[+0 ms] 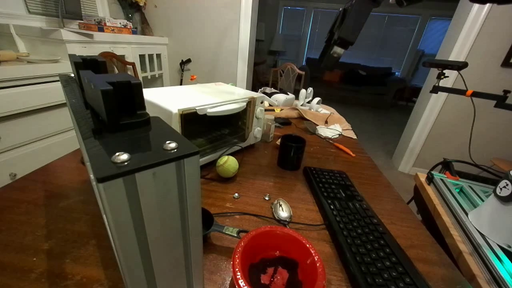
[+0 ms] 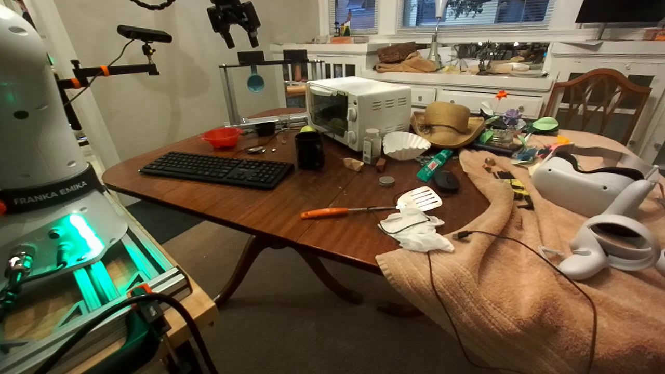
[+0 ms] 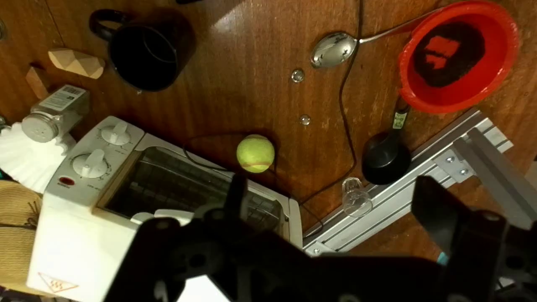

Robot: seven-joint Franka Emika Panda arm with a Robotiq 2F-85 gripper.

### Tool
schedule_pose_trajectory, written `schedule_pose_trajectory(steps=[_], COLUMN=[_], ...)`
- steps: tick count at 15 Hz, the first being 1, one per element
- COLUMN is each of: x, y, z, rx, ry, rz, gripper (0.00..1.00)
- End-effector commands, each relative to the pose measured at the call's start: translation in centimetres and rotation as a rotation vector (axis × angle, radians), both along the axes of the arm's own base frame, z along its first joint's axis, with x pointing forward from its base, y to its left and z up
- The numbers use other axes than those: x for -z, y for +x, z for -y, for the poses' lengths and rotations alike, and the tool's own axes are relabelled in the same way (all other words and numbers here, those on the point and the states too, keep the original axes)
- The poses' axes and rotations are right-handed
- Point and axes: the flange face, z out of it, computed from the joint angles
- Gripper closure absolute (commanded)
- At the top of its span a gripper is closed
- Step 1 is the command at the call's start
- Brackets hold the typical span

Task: Pick up the ball and put it on top of the microwave

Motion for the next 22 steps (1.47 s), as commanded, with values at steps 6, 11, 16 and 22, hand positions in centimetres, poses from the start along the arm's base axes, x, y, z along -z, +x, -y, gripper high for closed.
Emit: schedule_pose_trajectory(steps=[6,11,16,22], x=[5.2,9.5,10.9,12.6], y=[5.5,7.6,7.7,8.6], z=[0.1,0.1,0.4,0.4], rx=[0.194,0.359,0.396,0.451], ry=[0.007,0.072,0.069,0.054], rz=[0.043,0.084,0.101,0.09], gripper=[0.0,0.0,0.0,0.0])
